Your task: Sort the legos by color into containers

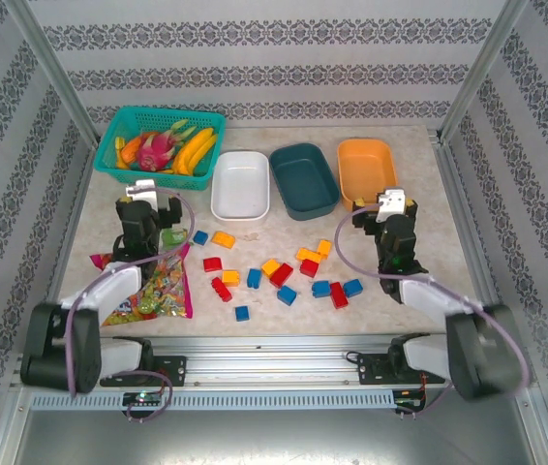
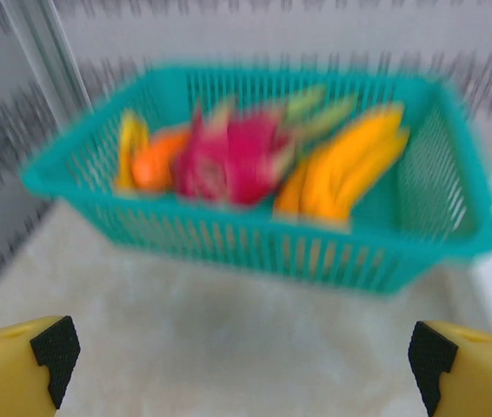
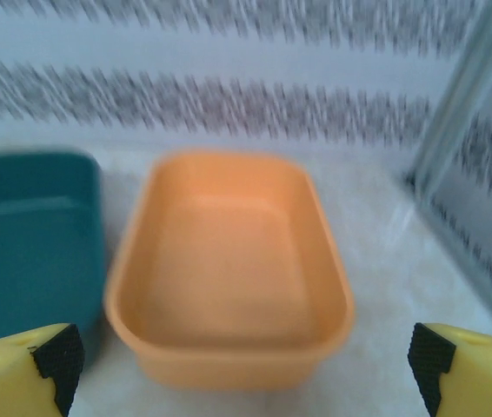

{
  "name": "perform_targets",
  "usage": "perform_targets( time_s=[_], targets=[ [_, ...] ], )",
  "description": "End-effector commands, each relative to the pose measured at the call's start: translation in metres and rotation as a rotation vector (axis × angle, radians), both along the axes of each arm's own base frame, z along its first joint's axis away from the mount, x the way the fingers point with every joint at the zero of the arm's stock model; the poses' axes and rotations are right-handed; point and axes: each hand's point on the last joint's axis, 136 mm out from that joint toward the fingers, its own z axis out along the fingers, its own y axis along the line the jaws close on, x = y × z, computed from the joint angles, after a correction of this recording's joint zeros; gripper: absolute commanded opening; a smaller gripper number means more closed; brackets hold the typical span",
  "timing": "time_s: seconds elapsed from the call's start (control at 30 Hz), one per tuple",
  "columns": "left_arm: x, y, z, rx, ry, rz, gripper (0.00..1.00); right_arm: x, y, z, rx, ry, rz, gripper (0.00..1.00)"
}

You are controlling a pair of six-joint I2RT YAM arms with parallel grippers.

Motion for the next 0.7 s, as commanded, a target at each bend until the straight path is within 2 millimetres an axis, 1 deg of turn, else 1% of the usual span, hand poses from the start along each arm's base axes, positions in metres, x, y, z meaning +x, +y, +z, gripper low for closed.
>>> perform_targets(
  time_s=[0.0, 0.03, 0.07, 0.1, 0.13, 0.17, 0.2, 0.23, 0.27, 0.33, 0.4, 0.47, 0.5, 0.53, 0.6, 0.67],
  targets=[
    [-0.015, 0.001, 0.061, 0.034, -0.058, 0.074, 1.0, -0.012, -0.018, 0.09, 0.033, -0.117, -0.176, 0.98],
    [-0.017, -0.006, 0.081, 0.034, -0.087, 0.057, 1.0, -0.017, -0.025, 0.107, 0.158, -0.072, -0.227, 0.98],
    [-0.018, -0.009, 0.095, 0.012, -0.105, 0.059, 1.0, -0.024, -0.031, 0.112, 0.313, 0.011, -0.265, 0.98],
    [-0.021, -0.007, 0.109, -0.106, -0.111, 0.099, 1.0, -0.039, -0.037, 0.104, 0.45, 0.155, -0.309, 0.98],
    [-0.032, 0.001, 0.097, -0.277, -0.005, 0.189, 1.0, -0.049, -0.047, 0.106, 0.568, 0.197, -0.396, 0.98],
    [-0.045, 0.003, 0.089, -0.406, 0.085, 0.267, 1.0, -0.054, -0.048, 0.091, 0.646, 0.253, -0.433, 0.98],
    [-0.054, 0.002, 0.079, -0.475, 0.17, 0.312, 1.0, -0.051, -0.035, 0.081, 0.689, 0.331, -0.348, 0.98],
    [-0.046, -0.014, 0.071, -0.521, 0.228, 0.231, 1.0, -0.051, -0.022, 0.075, 0.713, 0.396, -0.275, 0.98],
    [-0.041, -0.028, 0.066, -0.566, 0.273, 0.161, 1.0, -0.058, -0.018, 0.069, 0.714, 0.447, -0.288, 0.98],
    [-0.035, -0.063, 0.048, -0.659, 0.396, 0.027, 1.0, -0.085, -0.013, 0.053, 0.68, 0.579, -0.389, 0.95],
    [-0.037, -0.096, 0.033, -0.685, 0.511, -0.071, 1.0, -0.105, -0.002, 0.038, 0.67, 0.693, -0.413, 0.94],
    [-0.049, -0.13, 0.023, -0.634, 0.599, -0.167, 1.0, -0.126, 0.008, 0.019, 0.702, 0.801, -0.457, 0.93],
    [-0.056, -0.148, 0.019, -0.611, 0.639, -0.234, 1.0, -0.137, 0.013, 0.006, 0.739, 0.857, -0.48, 0.91],
    [-0.066, -0.17, 0.015, -0.6, 0.681, -0.315, 1.0, -0.146, 0.02, -0.008, 0.792, 0.913, -0.495, 0.87],
    [-0.086, -0.206, 0.005, -0.611, 0.761, -0.454, 1.0, -0.157, 0.031, -0.033, 0.889, 0.992, -0.515, 0.81],
    [-0.106, -0.235, -0.001, -0.634, 0.816, -0.582, 1.0, -0.162, 0.039, -0.058, 0.944, 1.046, -0.519, 0.79]
  ],
)
